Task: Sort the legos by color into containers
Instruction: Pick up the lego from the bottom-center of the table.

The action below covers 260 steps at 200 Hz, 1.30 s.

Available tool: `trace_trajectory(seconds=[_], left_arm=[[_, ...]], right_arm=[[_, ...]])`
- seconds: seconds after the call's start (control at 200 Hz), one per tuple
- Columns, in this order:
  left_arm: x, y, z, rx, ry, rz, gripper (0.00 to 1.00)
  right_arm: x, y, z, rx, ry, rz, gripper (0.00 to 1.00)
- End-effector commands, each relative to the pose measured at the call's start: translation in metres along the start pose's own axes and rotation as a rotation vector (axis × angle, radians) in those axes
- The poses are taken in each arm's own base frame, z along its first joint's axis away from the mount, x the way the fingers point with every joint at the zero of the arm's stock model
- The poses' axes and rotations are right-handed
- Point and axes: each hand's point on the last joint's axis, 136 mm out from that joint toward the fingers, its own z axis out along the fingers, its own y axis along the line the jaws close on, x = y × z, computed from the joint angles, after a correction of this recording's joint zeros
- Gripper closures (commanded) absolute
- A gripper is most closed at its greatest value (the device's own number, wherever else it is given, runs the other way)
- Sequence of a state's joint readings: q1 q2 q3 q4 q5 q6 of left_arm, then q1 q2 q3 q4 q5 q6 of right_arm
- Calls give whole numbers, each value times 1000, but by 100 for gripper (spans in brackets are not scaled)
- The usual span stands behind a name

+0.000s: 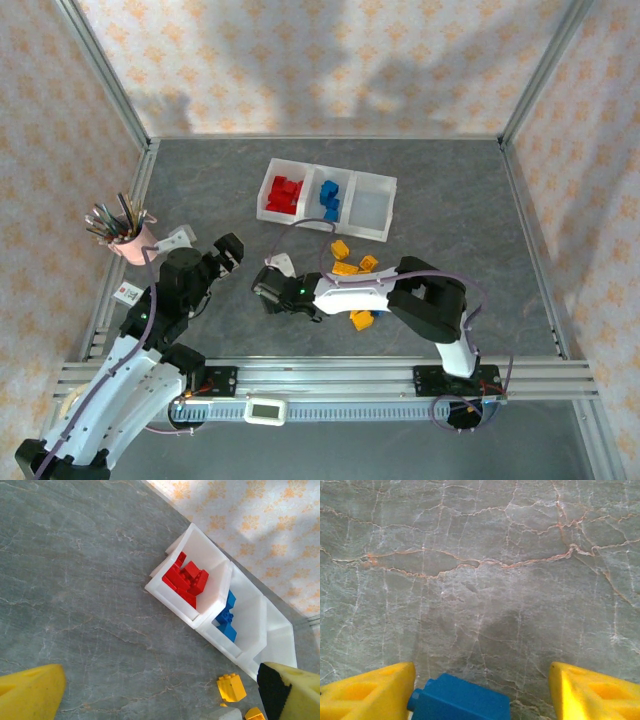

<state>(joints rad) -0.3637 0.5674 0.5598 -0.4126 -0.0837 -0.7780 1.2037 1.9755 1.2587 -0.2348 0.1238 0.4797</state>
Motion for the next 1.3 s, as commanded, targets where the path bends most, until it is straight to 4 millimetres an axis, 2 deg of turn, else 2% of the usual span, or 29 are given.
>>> trace_trajectory(seconds=[0.0, 0.135, 0.24, 0.42, 0.686, 0.821, 0.951, 1.016, 1.186, 1.296], left_arm=[[-3, 1, 0, -6, -11, -8, 1], [-6, 2, -2, -10, -19, -8, 1], [-6, 1, -3, -6, -23, -9, 1], [-5, 2, -2, -11, -19, -4, 1], [-6, 1, -2, -5, -22, -5, 1], [-5, -2, 0, 6, -16, -6, 1], [-8, -9, 0, 22, -13, -1, 1], [-12, -15, 1, 37, -15, 3, 1], [-21, -30, 4, 63, -22, 21, 1], [-22, -40, 10, 89, -13, 27, 1]], right_arm=[[8, 2, -6, -9, 45, -10, 30], [6, 12, -8, -24, 37, 2, 20], [7, 17, -5, -26, 39, 3, 19], [10, 10, -1, 14, 40, -3, 27], [5, 1, -8, 51, 19, -23, 48], [-5, -2, -19, 61, -23, -26, 58], [-24, -9, -37, 55, -79, -16, 62], [-39, -20, -46, 68, -110, -1, 62], [-90, -68, -67, 94, -194, 73, 62], [-121, -106, -65, 124, -223, 131, 61]])
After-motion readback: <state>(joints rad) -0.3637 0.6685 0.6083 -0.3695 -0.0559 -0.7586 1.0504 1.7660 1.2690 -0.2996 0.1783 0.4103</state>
